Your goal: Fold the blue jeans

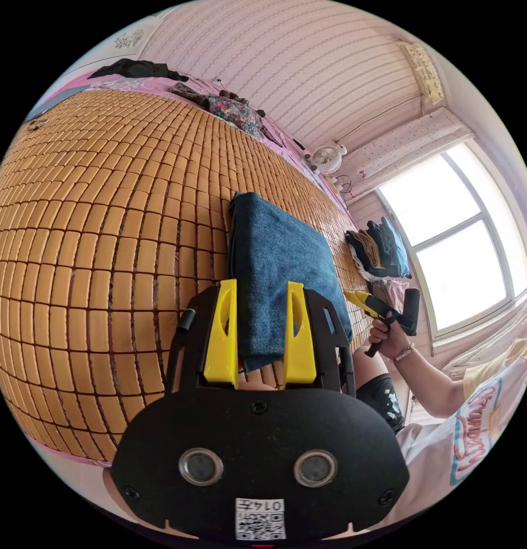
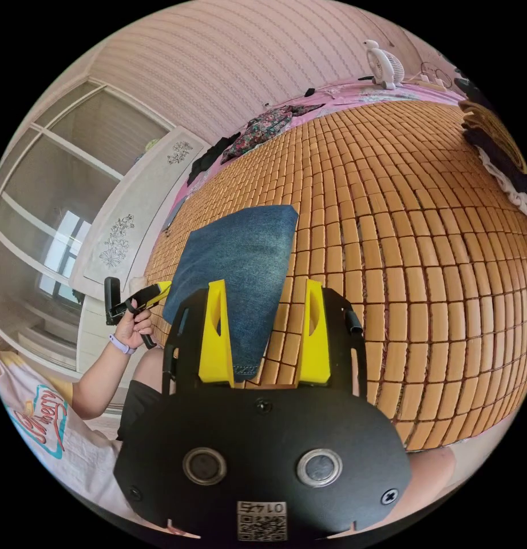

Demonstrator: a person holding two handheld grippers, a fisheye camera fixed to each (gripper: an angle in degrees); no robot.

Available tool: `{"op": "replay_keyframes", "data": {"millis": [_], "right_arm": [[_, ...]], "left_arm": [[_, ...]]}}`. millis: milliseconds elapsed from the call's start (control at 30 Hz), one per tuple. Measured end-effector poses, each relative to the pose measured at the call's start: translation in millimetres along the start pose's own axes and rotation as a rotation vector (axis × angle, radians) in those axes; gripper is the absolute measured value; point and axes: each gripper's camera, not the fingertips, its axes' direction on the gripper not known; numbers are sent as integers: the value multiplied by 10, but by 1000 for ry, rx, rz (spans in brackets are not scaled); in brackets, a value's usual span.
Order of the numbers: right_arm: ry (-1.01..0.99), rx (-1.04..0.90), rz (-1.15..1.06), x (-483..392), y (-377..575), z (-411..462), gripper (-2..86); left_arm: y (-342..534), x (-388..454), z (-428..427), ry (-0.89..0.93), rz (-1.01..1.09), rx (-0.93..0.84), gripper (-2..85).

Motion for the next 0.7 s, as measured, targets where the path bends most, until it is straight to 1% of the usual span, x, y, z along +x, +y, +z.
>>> {"op": "replay_keyframes", "data": {"millis": [67, 200, 300, 400, 500, 600, 700], "right_arm": [[-39, -9, 33, 108, -11, 110, 181], [-40, 24, 25, 147, -4, 310, 176], [11, 24, -6, 105, -18, 452, 172], [127, -11, -112, -47, -30, 640, 167], [153, -13, -133, -114, -8, 831, 163], [175, 23, -147, -140, 59, 968, 158], [142, 35, -138, -109, 91, 1073, 151]], "left_arm": [[4, 58, -51, -15, 26, 2, 123], [86, 99, -247, -66, 85, 107, 134], [15, 92, -168, -134, 117, 86, 141], [-59, 103, -16, -174, 158, 101, 149], [-120, 113, 187, -142, 165, -13, 152], [-43, 142, 155, -143, 170, -34, 150], [35, 67, 59, -69, 142, -105, 147]]}}
